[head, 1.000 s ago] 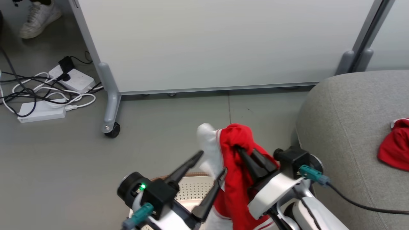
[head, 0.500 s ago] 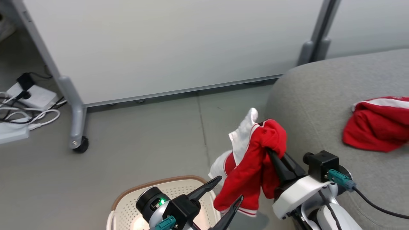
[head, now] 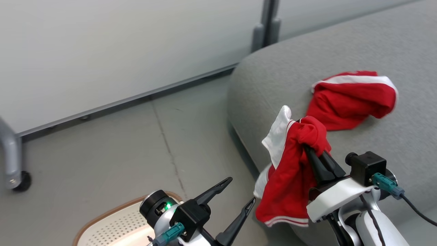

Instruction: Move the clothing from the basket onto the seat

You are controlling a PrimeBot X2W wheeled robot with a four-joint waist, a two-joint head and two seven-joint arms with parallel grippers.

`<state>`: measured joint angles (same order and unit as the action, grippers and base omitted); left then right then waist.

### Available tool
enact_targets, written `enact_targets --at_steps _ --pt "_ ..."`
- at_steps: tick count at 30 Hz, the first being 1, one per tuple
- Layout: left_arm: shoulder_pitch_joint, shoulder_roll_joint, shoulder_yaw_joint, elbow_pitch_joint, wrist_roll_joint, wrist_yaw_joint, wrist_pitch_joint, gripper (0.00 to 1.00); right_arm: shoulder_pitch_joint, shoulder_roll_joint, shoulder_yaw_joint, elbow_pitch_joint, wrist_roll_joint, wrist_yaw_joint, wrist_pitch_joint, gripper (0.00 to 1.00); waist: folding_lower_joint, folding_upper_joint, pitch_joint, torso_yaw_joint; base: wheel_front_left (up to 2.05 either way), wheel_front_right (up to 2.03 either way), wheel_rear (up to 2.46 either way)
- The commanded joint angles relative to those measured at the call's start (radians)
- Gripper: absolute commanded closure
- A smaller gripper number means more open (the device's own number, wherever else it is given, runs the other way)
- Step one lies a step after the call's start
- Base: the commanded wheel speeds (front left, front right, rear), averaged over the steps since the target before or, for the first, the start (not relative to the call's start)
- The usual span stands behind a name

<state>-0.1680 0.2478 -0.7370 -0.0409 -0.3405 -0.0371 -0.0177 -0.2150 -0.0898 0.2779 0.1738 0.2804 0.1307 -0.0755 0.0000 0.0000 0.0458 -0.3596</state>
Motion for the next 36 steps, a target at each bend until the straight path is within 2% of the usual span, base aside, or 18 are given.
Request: enact_targets --at_steps 1,10,19,29,36 --pt "-0.018 0.012 0.007 -0.007 0.004 0.004 0.005 0.00 -0.005 -0.003 -0.008 -0.012 -0.003 0.000 -0.005 1.00 0.0000 0.0000 0.038 -0.068 0.00 0.00 0.00" --pt "-0.060 0.035 0.014 -0.047 0.021 0.007 0.035 0.00 -0.060 0.006 -0.026 -0.011 0.009 0.000 -0.034 1.00 0.0000 0.0000 0.103 -0.140 0.00 0.00 0.00" --pt "-0.123 0.045 0.030 -0.085 0.030 0.006 0.055 0.00 -0.265 -0.003 -0.077 0.059 0.022 0.000 -0.101 1.00 0.0000 0.0000 0.174 -0.138 0.00 0.00 0.00" --pt "-0.238 0.059 0.046 -0.124 0.064 -0.008 0.076 0.00 -0.657 -0.089 -0.207 0.260 0.057 0.000 -0.182 1.00 0.0000 0.0000 0.292 -0.053 0.00 0.00 0.00" --pt "-0.308 0.032 0.020 -0.124 0.086 -0.027 0.068 0.00 -0.800 -0.178 -0.317 0.460 0.067 0.000 -0.192 1.00 0.0000 0.0000 0.380 0.041 0.00 0.00 0.00"
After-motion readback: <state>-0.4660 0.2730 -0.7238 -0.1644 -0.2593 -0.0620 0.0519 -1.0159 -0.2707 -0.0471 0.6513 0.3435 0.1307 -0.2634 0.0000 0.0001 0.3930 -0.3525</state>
